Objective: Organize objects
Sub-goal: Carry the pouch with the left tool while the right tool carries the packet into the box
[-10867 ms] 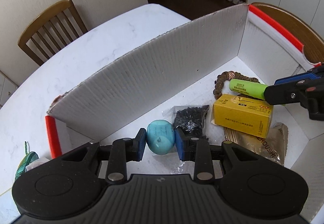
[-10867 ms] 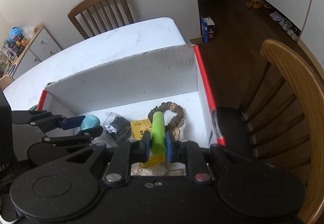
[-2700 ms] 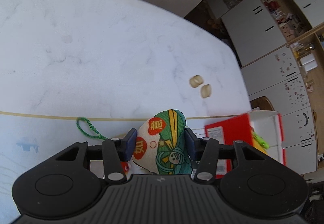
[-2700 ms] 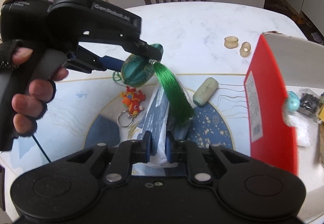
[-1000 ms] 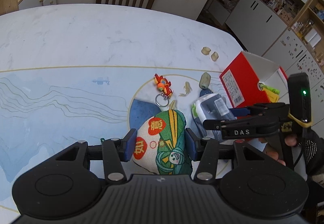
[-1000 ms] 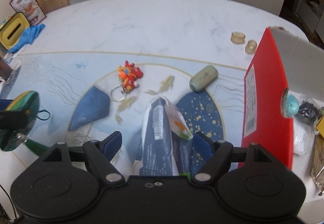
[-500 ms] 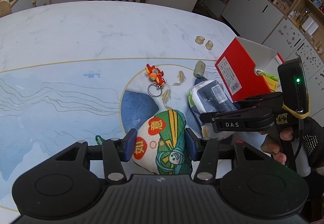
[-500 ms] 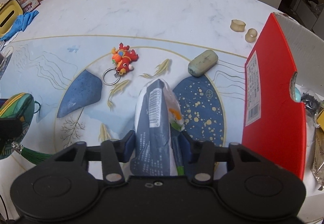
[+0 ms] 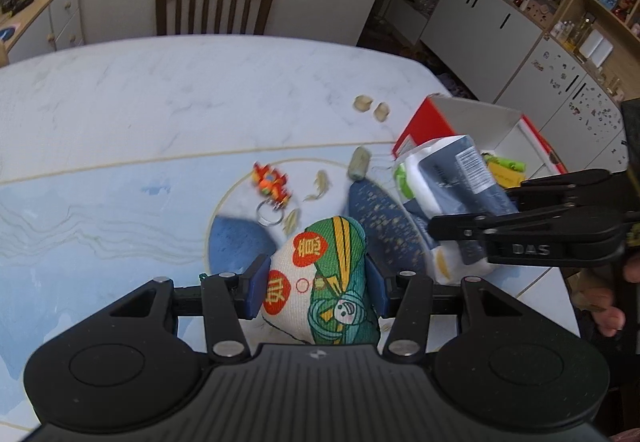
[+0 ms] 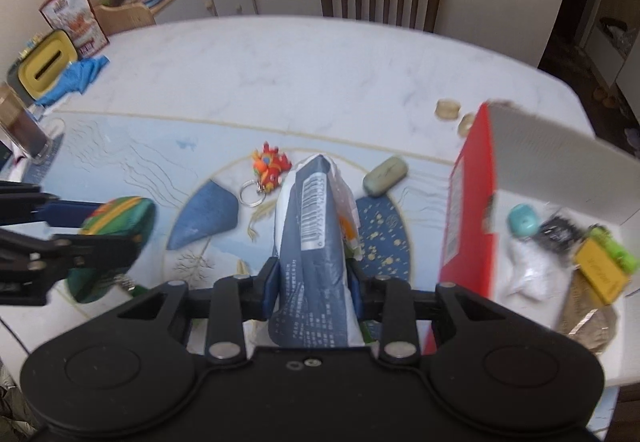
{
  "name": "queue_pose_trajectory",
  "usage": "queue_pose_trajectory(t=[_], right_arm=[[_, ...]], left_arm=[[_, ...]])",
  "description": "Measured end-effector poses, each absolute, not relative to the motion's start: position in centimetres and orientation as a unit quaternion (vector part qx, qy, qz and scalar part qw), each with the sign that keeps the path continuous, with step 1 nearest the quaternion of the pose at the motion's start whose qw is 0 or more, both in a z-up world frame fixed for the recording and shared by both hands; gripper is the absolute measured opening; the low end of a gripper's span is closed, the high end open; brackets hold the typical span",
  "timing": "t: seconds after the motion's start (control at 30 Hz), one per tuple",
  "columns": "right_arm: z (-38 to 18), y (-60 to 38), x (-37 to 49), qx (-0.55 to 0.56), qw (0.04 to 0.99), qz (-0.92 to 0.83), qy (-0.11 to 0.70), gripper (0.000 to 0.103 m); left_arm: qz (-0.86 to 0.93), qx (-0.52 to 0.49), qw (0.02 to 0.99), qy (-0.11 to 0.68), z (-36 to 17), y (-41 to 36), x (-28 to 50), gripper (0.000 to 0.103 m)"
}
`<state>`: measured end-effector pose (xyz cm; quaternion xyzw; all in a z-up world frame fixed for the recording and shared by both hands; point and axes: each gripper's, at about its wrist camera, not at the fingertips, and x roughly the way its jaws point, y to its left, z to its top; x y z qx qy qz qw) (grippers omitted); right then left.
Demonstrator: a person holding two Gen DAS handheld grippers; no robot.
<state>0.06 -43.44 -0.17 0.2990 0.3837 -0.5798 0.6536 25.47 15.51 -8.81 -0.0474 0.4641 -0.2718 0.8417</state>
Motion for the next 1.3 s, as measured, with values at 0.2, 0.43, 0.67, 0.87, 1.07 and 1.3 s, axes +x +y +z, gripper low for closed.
queue_pose_trajectory(t=[0.2,0.43,0.67,0.87,1.07,1.3], right_arm=[[3.2,-41.8,-2.2,0.285,0.66,-0.587,0.373,0.032],[5.5,-40.4,-6.0,0.275,0.664,-0.597,0.356,0.032],[6.8,-39.8,-10.8,0.268,0.661,-0.612,0.342,0.032],[7.1,-39.8,-16.4,0.27,0.643,-0.636,0.331,0.032],[7.1,-40.5,-22.1,0.275,0.618,-0.663,0.32,0.032],[5.5,-41.5,-25.5,0.288,0.605,-0.668,0.322,0.033]], left_arm=[[-0.29,-0.038,0.844,0.45,-6.5,12.7,25.1,0.049],[-0.307,-0.019,0.844,0.44,-4.6,7.9,24.9,0.05],[-0.332,0.003,0.841,0.427,-3.2,1.4,25.0,0.05],[-0.354,0.029,0.835,0.42,-3.1,-5.2,25.3,0.05],[-0.368,0.062,0.83,0.415,-3.7,-11.1,25.8,0.05],[-0.36,0.105,0.823,0.427,-6.3,-15.8,26.5,0.05]])
